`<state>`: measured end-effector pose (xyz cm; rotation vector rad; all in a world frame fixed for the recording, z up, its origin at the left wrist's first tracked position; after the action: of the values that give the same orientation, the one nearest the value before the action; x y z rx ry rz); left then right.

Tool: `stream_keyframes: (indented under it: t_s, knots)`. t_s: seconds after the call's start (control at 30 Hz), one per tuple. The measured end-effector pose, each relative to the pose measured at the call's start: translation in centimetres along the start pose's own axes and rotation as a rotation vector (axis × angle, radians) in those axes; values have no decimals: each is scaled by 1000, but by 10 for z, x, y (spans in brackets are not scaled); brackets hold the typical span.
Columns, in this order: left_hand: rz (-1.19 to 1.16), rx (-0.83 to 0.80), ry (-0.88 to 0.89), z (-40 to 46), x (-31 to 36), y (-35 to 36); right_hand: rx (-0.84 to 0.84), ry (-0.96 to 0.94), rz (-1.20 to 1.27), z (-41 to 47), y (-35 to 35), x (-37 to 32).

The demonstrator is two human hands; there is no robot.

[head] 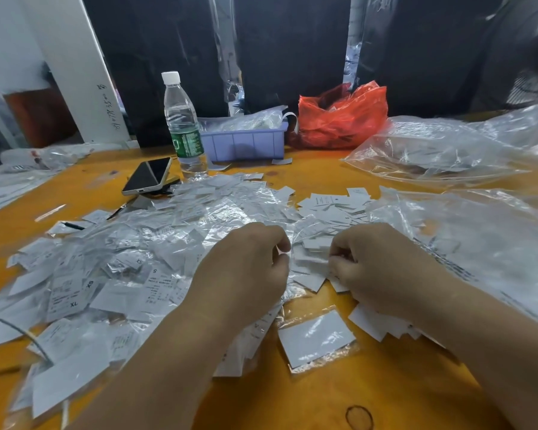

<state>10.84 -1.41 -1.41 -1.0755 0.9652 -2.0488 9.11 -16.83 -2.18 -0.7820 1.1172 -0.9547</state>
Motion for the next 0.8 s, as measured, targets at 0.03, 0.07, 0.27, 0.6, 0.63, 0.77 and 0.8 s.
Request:
stream_keyframes:
  t_s: [0.03,0.07,0.27,0.6,0.63,0.77,0.8]
  knots:
    - [-29,-3,0,1,1,1,42,-9,57,1,-3,0]
    - [-68,-11,-8,1,2,2,79,-11,133,2,-6,0]
    - [-390,-76,-148,1,-3,9,-20,144,800,4,-2,2]
    - [-846,-59,-271,-1,-6,5,-304,321,1290,-1,13,-7]
    - [-853,-46,-272,0,-7,5,-331,329,1354,-1,14,-7]
    - [-805,-39,-249,0,-7,6,-348,334,1411,0,14,-5]
    - [-790,-27,-245,-1,-7,5,-335,330,1396,1,14,-5]
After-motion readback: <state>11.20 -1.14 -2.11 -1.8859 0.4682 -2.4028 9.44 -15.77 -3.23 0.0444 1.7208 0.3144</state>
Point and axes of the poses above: each hand's wrist, its own z-axis towards the middle knuckle, its own y-axis out of the palm, x = y × z, the point moved 7 cm from there along z, towards the middle knuckle, and after that the axes turned 2 degrees about x, right-handed, at the moved point
